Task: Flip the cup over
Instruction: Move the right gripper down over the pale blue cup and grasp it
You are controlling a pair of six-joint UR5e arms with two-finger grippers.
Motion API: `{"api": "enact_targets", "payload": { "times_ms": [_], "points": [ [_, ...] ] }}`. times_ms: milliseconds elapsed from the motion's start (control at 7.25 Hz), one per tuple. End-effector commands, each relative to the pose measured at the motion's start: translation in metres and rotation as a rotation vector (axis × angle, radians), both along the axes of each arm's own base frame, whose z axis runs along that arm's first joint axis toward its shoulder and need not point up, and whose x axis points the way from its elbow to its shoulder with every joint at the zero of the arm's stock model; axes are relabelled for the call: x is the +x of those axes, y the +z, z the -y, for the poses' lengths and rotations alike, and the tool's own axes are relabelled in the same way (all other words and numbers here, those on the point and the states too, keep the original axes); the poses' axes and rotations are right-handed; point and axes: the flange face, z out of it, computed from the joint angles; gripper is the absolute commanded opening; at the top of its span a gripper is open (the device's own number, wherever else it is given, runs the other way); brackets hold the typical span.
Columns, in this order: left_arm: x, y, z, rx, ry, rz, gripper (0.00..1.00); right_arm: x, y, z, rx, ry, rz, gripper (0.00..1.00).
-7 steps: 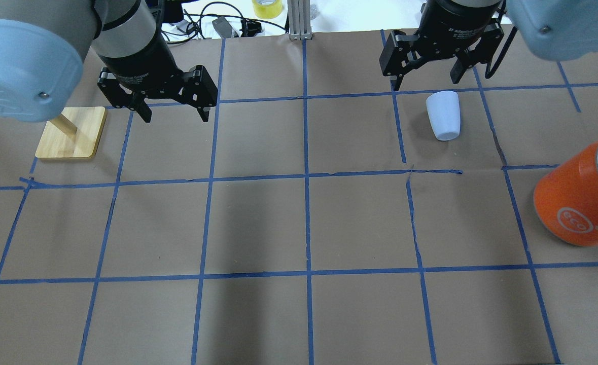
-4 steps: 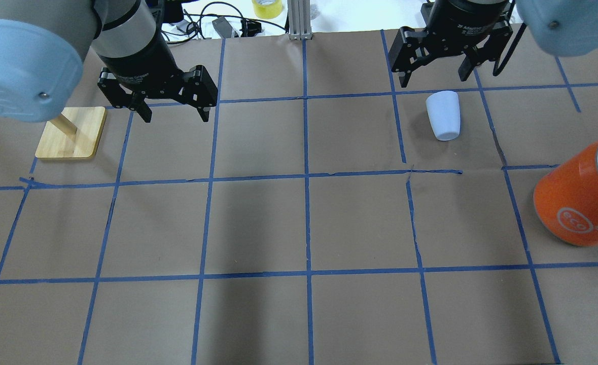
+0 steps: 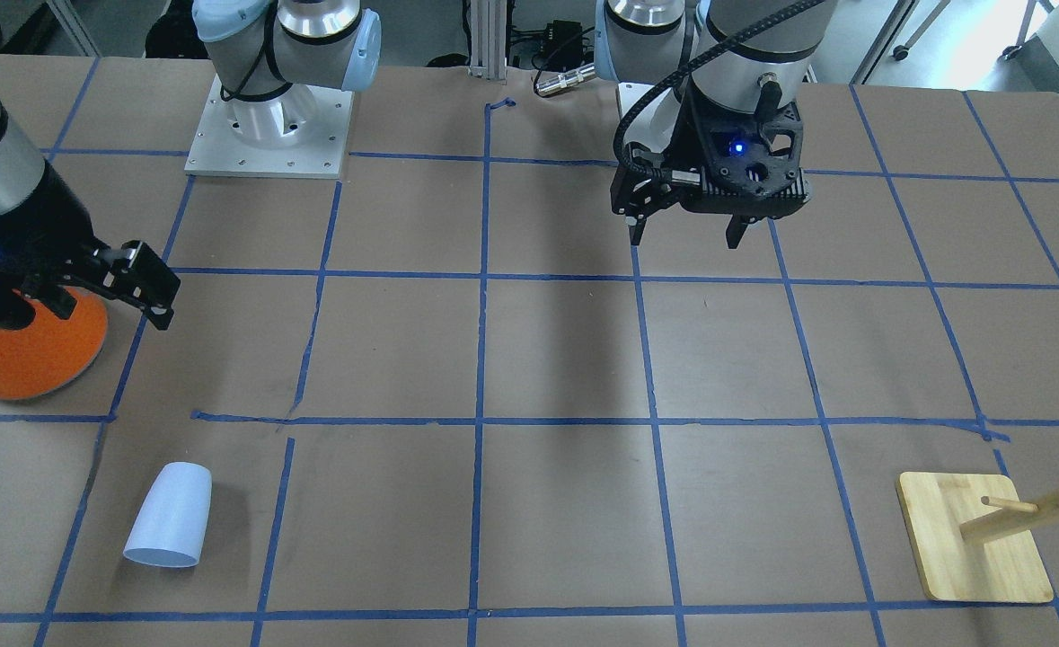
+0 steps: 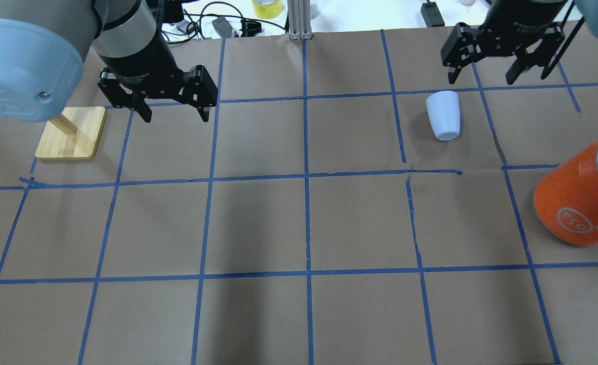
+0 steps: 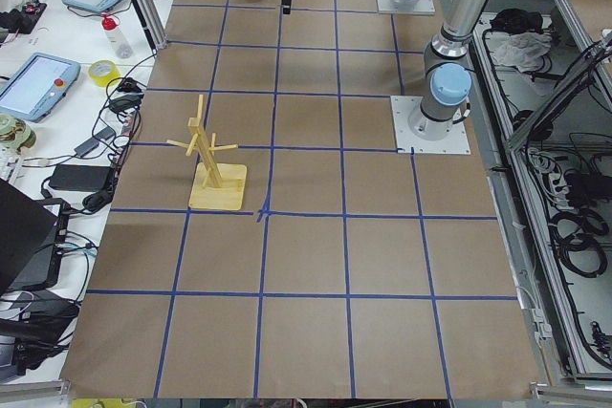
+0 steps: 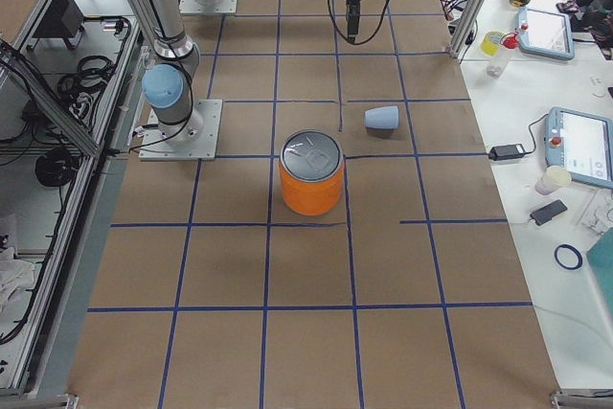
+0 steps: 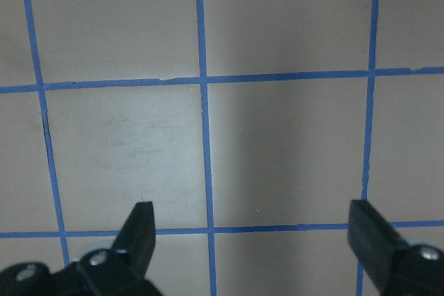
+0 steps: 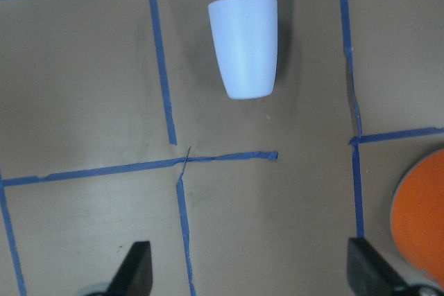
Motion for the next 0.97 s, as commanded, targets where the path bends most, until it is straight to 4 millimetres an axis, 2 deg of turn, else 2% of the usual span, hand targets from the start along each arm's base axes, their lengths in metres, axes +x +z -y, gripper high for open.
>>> {"api": "enact_targets", "payload": {
  "times_ms": [0,138,414,552,828],
  "points": [
    [0.000,0.000,0.000,0.000,0.001,-0.002,1.00,-0.019,-0.063,0.037,-0.047,0.004,0.005,0.98],
    [0.000,-0.001,0.000,0.003,0.001,0.000,1.00,-0.021,-0.095,0.050,-0.041,0.061,0.016,0.93],
    [0.000,0.000,0.000,0.000,0.001,-0.001,1.00,-0.023,-0.142,0.059,-0.057,0.064,0.010,0.93],
    [0.000,-0.002,0.001,0.005,0.003,-0.002,1.00,-0.025,-0.171,0.069,-0.064,0.064,0.008,0.93],
    [-0.001,0.002,-0.001,-0.004,0.002,-0.007,1.00,-0.029,-0.213,0.087,-0.091,0.065,0.004,0.95]
  ]
}}
